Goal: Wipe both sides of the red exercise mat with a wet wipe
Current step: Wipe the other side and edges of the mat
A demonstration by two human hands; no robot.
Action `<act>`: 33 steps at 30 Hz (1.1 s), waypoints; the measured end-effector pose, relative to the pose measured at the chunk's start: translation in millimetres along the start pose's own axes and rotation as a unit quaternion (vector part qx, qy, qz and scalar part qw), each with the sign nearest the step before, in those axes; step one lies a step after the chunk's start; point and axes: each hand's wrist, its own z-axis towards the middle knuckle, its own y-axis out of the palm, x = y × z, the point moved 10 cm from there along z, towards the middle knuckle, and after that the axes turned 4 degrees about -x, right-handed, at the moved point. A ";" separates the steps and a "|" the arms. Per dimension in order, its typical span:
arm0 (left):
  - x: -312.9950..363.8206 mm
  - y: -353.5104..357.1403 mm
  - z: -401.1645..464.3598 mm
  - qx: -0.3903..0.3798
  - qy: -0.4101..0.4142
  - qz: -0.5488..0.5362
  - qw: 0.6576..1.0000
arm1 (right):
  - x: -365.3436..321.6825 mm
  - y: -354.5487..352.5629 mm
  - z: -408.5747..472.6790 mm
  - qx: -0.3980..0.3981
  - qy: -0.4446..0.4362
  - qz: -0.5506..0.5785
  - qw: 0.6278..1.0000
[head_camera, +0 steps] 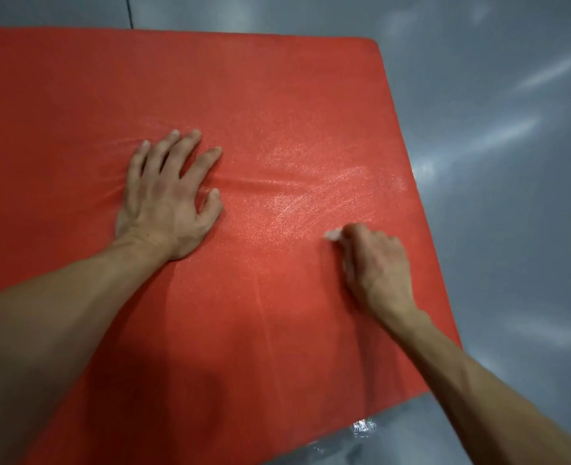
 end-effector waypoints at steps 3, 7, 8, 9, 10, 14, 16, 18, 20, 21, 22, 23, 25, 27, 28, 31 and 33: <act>0.4 0.6 -1.2 -0.005 -0.004 0.003 1.000 | 77.9 -20.1 6.2 0.046 0.170 0.012 0.984; 2.2 -1.5 -3.0 -0.011 -0.001 0.000 1.000 | -4.1 -9.7 -9.2 0.016 0.052 0.016 0.998; 3.3 -1.3 -4.0 -0.014 0.001 -0.001 1.000 | -44.8 -3.3 -23.4 -0.007 -0.028 0.023 0.999; 2.7 -0.2 -4.0 -0.019 0.003 -0.002 1.000 | -83.4 3.3 -41.9 -0.040 -0.109 0.028 0.993; 2.2 1.4 -3.6 -0.025 0.007 -0.007 1.000 | -105.6 11.6 -60.7 -0.072 -0.176 0.025 0.982; -0.9 1.7 -6.0 -0.080 0.014 -0.047 0.996 | -27.4 3.8 -55.9 -0.049 -0.097 0.016 0.994; 2.9 -6.2 -25.5 -0.109 0.023 -0.047 0.993 | 49.9 -19.6 -48.4 0.001 0.073 -0.009 0.997; 10.1 -4.9 -56.3 -0.146 0.045 -0.048 0.987 | 75.7 -27.4 -49.4 0.018 0.141 -0.005 0.990; 16.3 -1.1 -95.8 -0.186 0.069 -0.038 0.979 | 38.8 -27.1 -51.9 0.018 0.117 -0.012 0.993; 16.5 -1.2 -114.0 -0.200 0.075 -0.035 0.976 | 7.1 -23.6 -55.4 0.010 0.082 -0.005 0.997; 14.9 -2.4 -130.4 -0.212 0.077 -0.033 0.974 | -29.4 -14.2 -62.1 -0.005 0.031 0.012 0.999; 10.8 -4.5 -145.5 -0.220 0.075 -0.027 0.972 | -69.7 -3.0 -72.7 -0.032 -0.036 0.026 0.999; 1.8 -7.1 -173.9 -0.236 0.072 -0.004 0.969 | -134.6 10.9 -101.1 -0.081 -0.173 0.027 0.981; -8.3 -9.2 -192.3 -0.245 0.058 0.009 0.968 | -133.1 9.4 -101.6 -0.078 -0.212 0.033 0.974; -11.9 -8.2 -199.2 -0.259 0.048 0.007 0.965 | -110.6 2.7 -91.7 -0.051 -0.174 0.026 0.983; -11.8 -2.5 -200.2 -0.296 0.027 -0.008 0.955 | 10.1 -19.6 -63.2 0.009 0.092 -0.017 0.996; -9.1 -2.1 -197.9 -0.304 0.023 -0.010 0.952 | 48.9 -32.7 -70.7 0.023 0.191 0.006 0.981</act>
